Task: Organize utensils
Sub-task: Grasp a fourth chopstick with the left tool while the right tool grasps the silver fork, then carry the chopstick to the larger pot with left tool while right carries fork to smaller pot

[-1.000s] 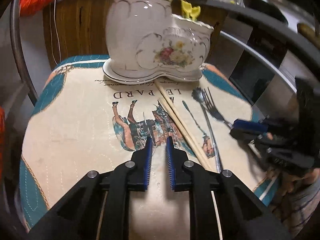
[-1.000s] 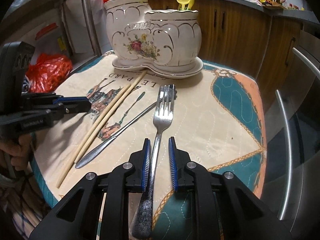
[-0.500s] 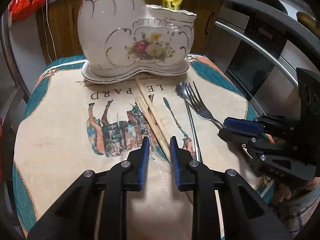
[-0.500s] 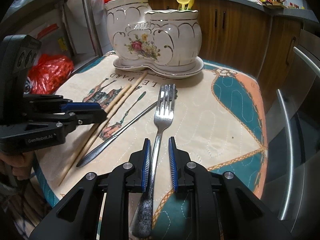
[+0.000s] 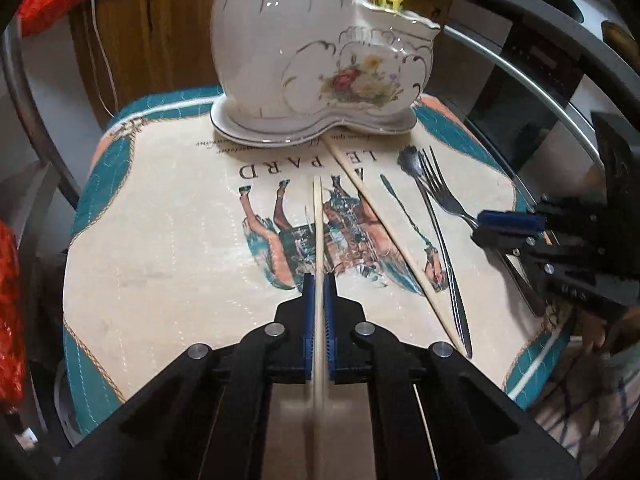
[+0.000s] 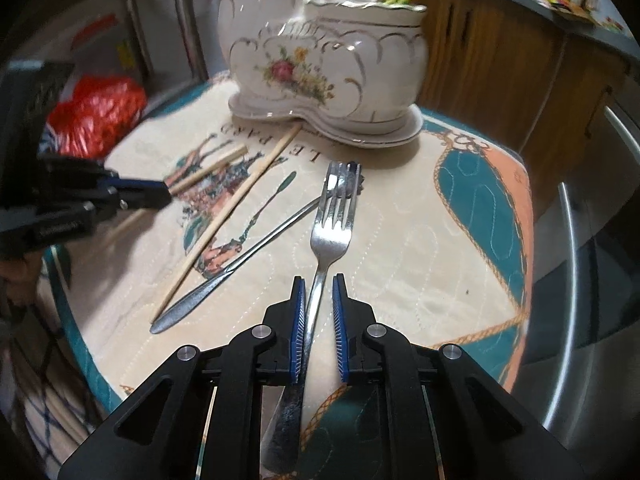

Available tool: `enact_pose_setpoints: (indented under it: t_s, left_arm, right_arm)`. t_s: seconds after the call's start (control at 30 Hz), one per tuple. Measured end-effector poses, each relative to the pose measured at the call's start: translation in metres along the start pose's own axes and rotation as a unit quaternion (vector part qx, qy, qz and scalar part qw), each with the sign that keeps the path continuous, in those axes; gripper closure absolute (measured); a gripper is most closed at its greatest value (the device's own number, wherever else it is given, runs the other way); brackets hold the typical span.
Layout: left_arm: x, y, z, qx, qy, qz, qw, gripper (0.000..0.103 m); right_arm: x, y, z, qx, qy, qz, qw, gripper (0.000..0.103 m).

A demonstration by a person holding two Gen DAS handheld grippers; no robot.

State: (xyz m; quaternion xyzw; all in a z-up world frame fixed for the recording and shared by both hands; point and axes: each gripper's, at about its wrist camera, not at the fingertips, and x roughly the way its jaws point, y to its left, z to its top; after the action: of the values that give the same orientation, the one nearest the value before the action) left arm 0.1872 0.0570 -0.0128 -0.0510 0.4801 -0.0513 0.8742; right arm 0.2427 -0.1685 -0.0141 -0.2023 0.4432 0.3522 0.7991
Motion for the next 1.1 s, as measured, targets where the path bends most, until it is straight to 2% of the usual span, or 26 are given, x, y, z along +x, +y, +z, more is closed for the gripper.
enact_pose_setpoints:
  t_s: [0.17,0.3,0.37,0.63,0.73,0.87,0.93,1.1]
  left_arm:
    - [-0.004,0.007,0.012,0.008,0.031,-0.011,0.9994,0.098]
    - [-0.015,0.011,0.023,-0.008,0.025,-0.032,0.9992,0.098]
    - [-0.015,0.006,0.026,0.002,0.031,-0.031,0.9991,0.098]
    - [0.008,-0.019,0.033,0.069,0.105,0.029,0.9917,0.096]
    - [0.011,-0.026,0.037,0.096,0.131,0.055,0.9853,0.096]
    - [0.019,-0.034,0.036,0.122,0.163,0.070,0.9765,0.095]
    - [0.022,-0.037,0.035,0.136,0.177,0.075,0.9719,0.094]
    - [0.027,-0.049,0.036,0.146,0.175,0.076,0.9707,0.095]
  right_arm:
    - [0.007,0.005,0.018,-0.038,0.067,-0.006,0.997,0.088]
    - [0.012,0.003,0.025,-0.040,0.094,0.004,0.995,0.088]
    - [0.014,0.002,0.027,-0.039,0.103,0.009,0.994,0.088]
    - [0.022,0.004,0.043,-0.054,0.154,0.010,0.987,0.088]
    - [0.028,0.007,0.051,-0.065,0.182,0.007,0.981,0.088]
    - [0.033,0.008,0.057,-0.071,0.206,0.006,0.976,0.088]
    - [0.033,0.008,0.058,-0.069,0.209,0.007,0.976,0.088]
    - [0.028,0.003,0.049,-0.052,0.185,0.024,0.981,0.095]
